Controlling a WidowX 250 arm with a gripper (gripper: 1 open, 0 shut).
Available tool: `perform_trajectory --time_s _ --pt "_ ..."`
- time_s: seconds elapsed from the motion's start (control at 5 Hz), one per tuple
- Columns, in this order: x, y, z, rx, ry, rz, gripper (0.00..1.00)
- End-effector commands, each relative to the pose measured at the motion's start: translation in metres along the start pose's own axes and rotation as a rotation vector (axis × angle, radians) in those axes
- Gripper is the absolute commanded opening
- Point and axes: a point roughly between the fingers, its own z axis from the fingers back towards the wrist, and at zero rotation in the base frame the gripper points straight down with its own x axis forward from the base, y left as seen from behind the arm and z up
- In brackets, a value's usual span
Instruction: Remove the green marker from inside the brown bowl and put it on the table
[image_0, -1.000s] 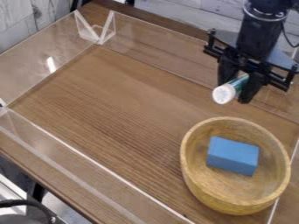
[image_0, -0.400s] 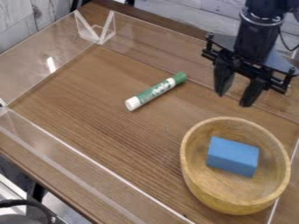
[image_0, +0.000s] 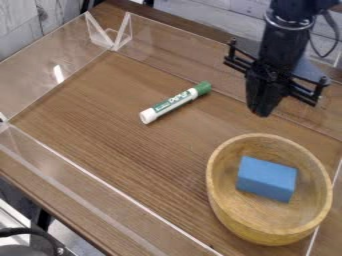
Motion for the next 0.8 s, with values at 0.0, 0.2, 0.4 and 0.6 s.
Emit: perform_trajectory --time_s 0.0,0.2,0.4,0.6 --pt "0.006 0.005 0.009 -0.013 -0.044 0.001 1.00" --pt "0.007 0.010 0.004 -0.017 -0.035 -0.008 1.00" --pt "0.007 0.012 -0.001 -0.018 -0.026 -0.013 1.00" --pt "0.006 0.016 -0.006 -0.017 -0.009 -0.031 1.00"
